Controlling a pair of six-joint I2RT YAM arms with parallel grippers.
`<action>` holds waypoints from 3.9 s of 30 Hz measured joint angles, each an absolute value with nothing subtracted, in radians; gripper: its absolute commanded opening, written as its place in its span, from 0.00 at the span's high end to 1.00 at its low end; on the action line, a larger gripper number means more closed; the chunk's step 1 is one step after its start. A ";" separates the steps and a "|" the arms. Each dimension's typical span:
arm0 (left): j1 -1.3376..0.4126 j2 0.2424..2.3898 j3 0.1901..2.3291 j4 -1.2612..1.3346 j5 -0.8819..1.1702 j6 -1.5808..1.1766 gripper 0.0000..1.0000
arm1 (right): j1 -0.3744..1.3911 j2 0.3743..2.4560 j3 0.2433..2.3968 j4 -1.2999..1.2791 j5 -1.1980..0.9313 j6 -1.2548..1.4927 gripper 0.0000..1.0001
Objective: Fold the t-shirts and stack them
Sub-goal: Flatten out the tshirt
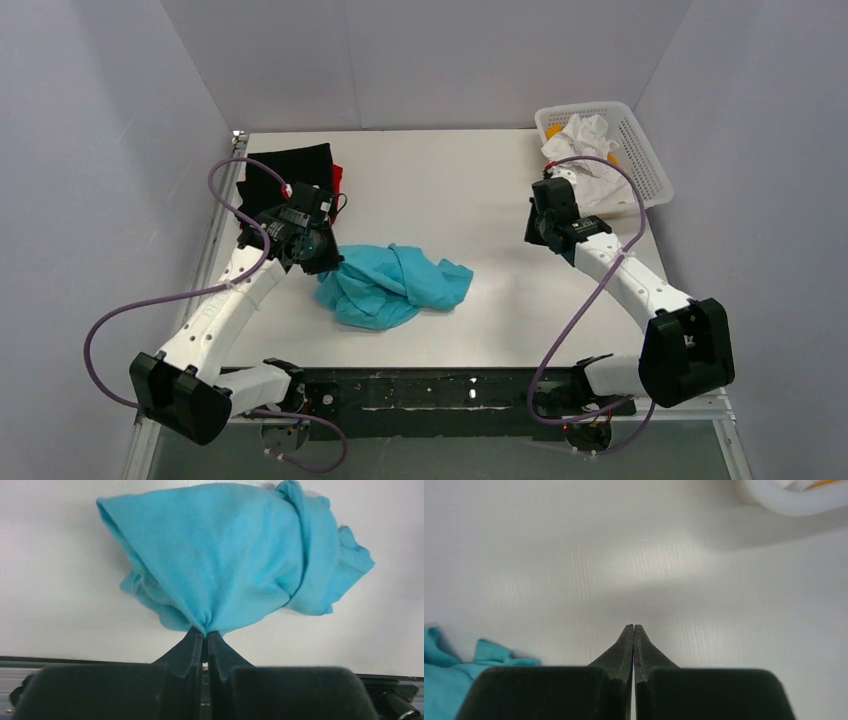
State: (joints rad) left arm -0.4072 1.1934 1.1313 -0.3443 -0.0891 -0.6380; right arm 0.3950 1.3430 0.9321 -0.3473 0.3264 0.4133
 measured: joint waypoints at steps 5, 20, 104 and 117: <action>-0.405 1.122 1.187 -0.436 -0.145 -0.597 1.00 | 0.337 1.230 0.922 -0.373 0.344 0.362 0.99; -0.405 1.142 1.253 -0.447 -0.077 -0.579 1.00 | 0.641 1.380 0.937 -0.215 -0.303 0.203 0.33; -0.280 0.928 0.812 -0.467 0.266 -0.663 0.02 | 0.223 1.482 1.177 -0.917 0.101 0.393 0.23; -0.255 1.276 0.852 -0.415 0.191 -0.702 0.02 | 0.571 1.310 1.002 -0.730 0.042 0.368 0.23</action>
